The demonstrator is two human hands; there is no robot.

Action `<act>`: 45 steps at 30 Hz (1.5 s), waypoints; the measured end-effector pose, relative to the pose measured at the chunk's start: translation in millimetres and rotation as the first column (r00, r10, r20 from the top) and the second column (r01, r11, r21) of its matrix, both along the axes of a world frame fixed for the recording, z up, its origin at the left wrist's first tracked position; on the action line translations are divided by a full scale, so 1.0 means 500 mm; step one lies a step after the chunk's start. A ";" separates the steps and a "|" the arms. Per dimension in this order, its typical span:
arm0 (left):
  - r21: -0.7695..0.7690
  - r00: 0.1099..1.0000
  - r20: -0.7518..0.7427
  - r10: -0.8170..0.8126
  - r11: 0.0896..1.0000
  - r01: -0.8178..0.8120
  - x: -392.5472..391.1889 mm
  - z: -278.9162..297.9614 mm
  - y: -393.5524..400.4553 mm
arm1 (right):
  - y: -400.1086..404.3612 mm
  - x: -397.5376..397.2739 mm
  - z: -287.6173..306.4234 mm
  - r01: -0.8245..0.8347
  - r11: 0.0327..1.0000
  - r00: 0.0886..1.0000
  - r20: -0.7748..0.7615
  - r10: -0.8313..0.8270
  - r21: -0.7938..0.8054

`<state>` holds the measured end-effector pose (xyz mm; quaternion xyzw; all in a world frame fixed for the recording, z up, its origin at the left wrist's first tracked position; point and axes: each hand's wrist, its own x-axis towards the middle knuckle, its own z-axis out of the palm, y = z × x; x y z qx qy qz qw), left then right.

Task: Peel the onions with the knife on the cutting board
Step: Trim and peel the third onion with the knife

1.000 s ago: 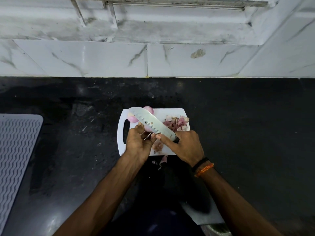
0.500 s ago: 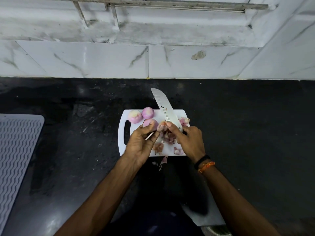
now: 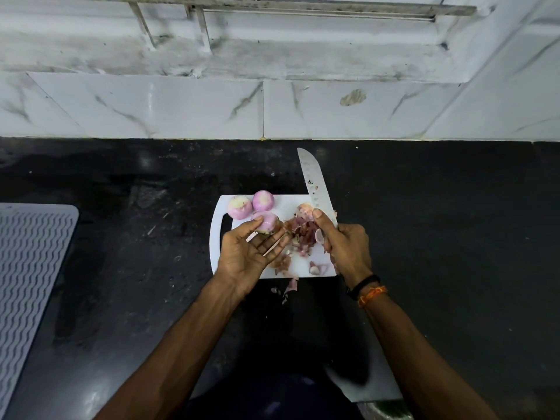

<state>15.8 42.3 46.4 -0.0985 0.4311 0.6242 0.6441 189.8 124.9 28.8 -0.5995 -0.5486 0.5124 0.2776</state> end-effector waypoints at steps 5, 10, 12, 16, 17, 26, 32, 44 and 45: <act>0.014 0.999 -0.039 -0.002 1.000 0.003 0.000 -0.004 -0.002 | 0.009 0.002 0.003 -0.188 0.978 0.940 0.306 0.151 0.092; -0.005 0.999 -0.043 0.005 1.000 -0.005 -0.002 -0.008 -0.002 | 0.006 -0.005 0.000 -0.313 0.935 0.888 0.401 0.227 0.165; -0.024 0.998 -0.062 -0.021 1.000 0.019 -0.004 -0.011 -0.003 | 0.006 -0.008 0.000 -0.327 0.928 0.895 0.375 0.243 0.180; -0.037 0.993 -0.103 -0.066 0.997 0.062 -0.005 -0.007 -0.003 | 0.003 -0.014 0.012 -0.398 0.882 0.894 0.324 0.310 0.254; -0.037 0.992 -0.108 -0.071 0.997 0.068 -0.005 -0.006 -0.003 | 0.003 -0.016 0.014 -0.414 0.871 0.888 0.327 0.322 0.265; -0.005 0.981 -0.155 -0.116 0.993 0.116 0.002 0.003 -0.004 | 0.003 -0.029 0.019 -0.500 0.773 0.838 0.445 0.316 0.391; 0.016 0.987 -0.122 -0.100 0.995 0.103 0.011 0.015 0.000 | -0.011 -0.043 0.030 -0.471 0.758 0.843 0.483 0.236 0.451; 0.054 0.992 -0.114 -0.049 0.997 0.055 0.003 0.018 0.004 | -0.017 -0.053 0.039 -0.418 0.751 0.833 0.545 0.093 0.511; 0.063 0.992 -0.120 -0.033 0.997 0.041 0.003 0.018 0.002 | -0.017 -0.051 0.035 -0.397 0.775 0.841 0.533 0.093 0.492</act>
